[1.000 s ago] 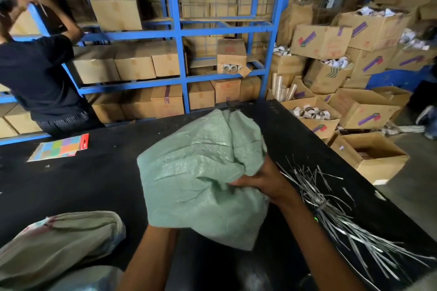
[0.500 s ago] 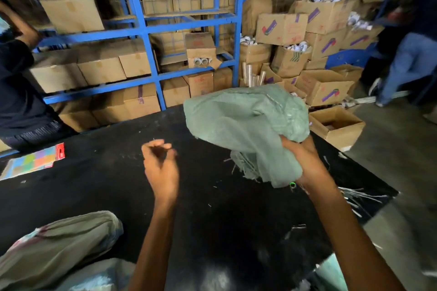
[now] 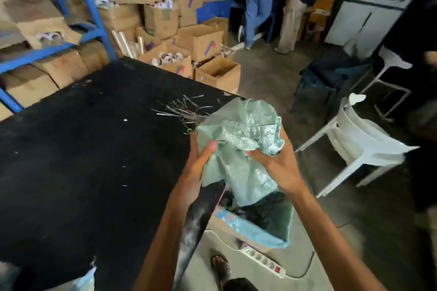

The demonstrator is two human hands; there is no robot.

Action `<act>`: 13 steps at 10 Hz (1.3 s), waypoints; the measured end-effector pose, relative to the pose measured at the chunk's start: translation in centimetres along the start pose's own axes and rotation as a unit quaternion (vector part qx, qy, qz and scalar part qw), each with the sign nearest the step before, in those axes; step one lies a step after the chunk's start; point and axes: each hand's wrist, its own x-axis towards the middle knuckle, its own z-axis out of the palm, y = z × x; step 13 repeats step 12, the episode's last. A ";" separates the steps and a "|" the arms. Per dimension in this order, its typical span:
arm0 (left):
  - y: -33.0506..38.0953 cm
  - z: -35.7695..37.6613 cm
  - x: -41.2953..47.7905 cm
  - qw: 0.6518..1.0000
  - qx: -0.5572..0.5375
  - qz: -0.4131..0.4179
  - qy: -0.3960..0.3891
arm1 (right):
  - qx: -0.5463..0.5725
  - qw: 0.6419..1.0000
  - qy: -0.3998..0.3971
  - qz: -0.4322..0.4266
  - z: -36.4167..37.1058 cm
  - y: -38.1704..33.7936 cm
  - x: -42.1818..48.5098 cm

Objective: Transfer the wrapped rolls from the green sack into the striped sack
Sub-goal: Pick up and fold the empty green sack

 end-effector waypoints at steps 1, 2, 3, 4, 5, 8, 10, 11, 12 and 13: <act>-5.5 4.3 0.9 0.999 0.028 -0.038 -0.021 | -0.049 0.997 0.048 0.028 -5.7 4.1 -2.5; -11.8 7.6 2.4 0.994 0.044 -0.091 -0.044 | -0.071 0.991 0.073 0.091 -10.6 9.5 -4.4; -19.3 8.9 4.9 0.986 0.081 -0.144 -0.029 | -0.092 0.979 0.082 0.162 -14.4 16.1 -5.0; -26.4 9.0 7.8 0.974 0.123 -0.191 -0.008 | -0.134 0.956 0.064 0.252 -17.3 23.9 -4.9; -34.3 8.0 11.6 0.963 0.153 -0.223 0.010 | -0.175 0.932 0.041 0.314 -18.8 33.0 -3.0; -56.4 0.8 20.3 0.918 0.175 -0.348 0.068 | -0.180 0.900 -0.034 0.396 -18.9 57.8 0.9; -65.5 -2.8 22.2 0.877 0.239 -0.415 0.047 | -0.186 0.869 -0.063 0.455 -18.3 67.6 0.7; -67.8 -3.3 22.0 0.866 0.277 -0.411 0.061 | -0.195 0.841 -0.087 0.497 -17.7 69.6 0.4; -67.1 -2.6 20.9 0.852 0.344 -0.391 0.052 | -0.286 0.829 -0.139 0.460 -16.2 68.7 -0.1; -67.1 -2.6 20.9 0.852 0.344 -0.391 0.052 | -0.286 0.829 -0.139 0.460 -16.2 68.7 -0.1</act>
